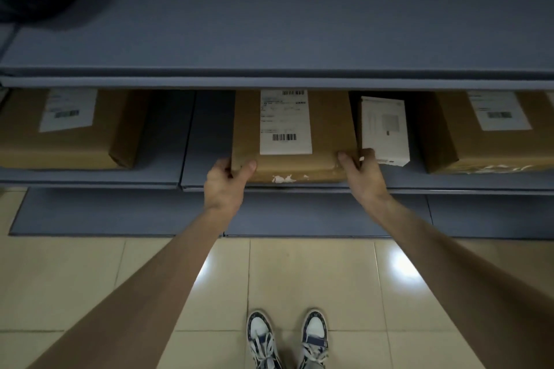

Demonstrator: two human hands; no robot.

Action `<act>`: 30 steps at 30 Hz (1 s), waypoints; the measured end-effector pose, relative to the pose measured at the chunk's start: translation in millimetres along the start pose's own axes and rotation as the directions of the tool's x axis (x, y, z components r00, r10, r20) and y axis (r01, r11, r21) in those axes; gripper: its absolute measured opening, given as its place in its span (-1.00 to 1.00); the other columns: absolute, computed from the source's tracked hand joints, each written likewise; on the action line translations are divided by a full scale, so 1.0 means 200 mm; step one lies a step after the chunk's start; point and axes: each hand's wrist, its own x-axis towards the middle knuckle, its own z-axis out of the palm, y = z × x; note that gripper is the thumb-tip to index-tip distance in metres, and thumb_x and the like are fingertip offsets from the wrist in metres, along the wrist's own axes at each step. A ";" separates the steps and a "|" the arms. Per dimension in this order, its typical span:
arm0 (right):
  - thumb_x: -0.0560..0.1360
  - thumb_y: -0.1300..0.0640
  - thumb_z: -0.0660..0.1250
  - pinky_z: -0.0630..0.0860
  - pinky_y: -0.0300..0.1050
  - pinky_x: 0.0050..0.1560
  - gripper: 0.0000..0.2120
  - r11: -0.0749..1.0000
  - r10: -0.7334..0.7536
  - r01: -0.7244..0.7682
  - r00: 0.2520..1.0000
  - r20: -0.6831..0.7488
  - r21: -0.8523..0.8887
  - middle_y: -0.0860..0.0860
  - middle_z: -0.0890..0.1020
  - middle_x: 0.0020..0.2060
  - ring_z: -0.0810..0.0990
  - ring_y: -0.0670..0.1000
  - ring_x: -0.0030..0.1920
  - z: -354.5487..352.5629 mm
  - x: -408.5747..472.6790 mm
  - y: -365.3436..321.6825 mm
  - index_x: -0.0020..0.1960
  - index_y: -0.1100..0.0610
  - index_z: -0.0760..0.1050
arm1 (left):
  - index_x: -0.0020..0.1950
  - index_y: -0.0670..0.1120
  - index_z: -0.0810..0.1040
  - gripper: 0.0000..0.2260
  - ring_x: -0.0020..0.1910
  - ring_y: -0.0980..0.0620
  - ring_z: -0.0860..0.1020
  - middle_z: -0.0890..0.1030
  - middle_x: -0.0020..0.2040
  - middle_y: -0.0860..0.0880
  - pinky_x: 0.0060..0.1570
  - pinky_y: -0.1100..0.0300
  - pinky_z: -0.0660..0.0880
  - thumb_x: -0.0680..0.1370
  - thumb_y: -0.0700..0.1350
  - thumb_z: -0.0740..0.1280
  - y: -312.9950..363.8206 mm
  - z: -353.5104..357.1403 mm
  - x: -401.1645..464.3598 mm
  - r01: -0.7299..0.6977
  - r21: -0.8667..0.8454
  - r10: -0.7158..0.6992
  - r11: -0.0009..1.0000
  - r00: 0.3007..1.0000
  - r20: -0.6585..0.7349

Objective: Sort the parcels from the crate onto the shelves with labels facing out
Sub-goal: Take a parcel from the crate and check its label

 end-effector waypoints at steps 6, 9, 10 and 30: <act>0.62 0.02 0.26 0.42 -0.26 0.03 -0.73 0.999 -0.013 0.012 0.999 0.040 0.045 -0.06 0.64 -0.01 0.59 -0.04 0.06 -0.03 -0.17 0.11 0.22 0.16 0.48 | 0.24 0.02 0.57 -0.73 0.04 0.18 0.64 0.70 0.02 0.12 -0.02 0.37 0.49 0.56 0.03 0.43 -0.10 -0.04 -0.21 0.012 -0.087 -0.009 0.996 0.999 0.038; 0.61 0.04 0.28 0.46 -0.20 0.06 -0.80 0.996 -0.028 0.022 0.998 0.062 0.085 -0.10 0.64 -0.09 0.60 -0.11 -0.02 -0.05 -0.23 0.17 0.14 0.14 0.49 | 0.25 0.04 0.59 -0.77 0.00 0.35 0.62 0.70 0.03 0.17 -0.07 0.54 0.45 0.59 -0.11 0.40 -0.13 -0.05 -0.28 0.001 -0.170 0.018 0.985 0.994 0.106; 0.61 0.05 0.28 0.46 -0.19 0.07 -0.81 0.994 -0.032 0.024 0.997 0.068 0.109 -0.12 0.64 -0.10 0.60 -0.13 -0.04 -0.05 -0.25 0.19 0.15 0.13 0.50 | 0.27 0.00 0.59 -0.75 0.02 0.35 0.62 0.71 0.05 0.15 -0.06 0.56 0.45 0.59 -0.13 0.40 -0.14 -0.05 -0.29 -0.006 -0.191 0.029 0.982 0.992 0.120; 0.65 0.18 0.19 0.40 -0.48 0.15 -0.59 0.969 -0.092 0.059 0.987 0.134 0.238 -0.05 0.58 0.26 0.54 -0.21 0.23 -0.03 -0.37 0.32 0.49 0.09 0.30 | 0.38 -0.14 0.53 -0.59 0.18 0.10 0.64 0.71 0.14 0.02 0.28 0.24 0.50 0.55 -0.35 0.38 -0.30 -0.05 -0.32 -0.015 -0.349 0.057 0.937 0.992 0.108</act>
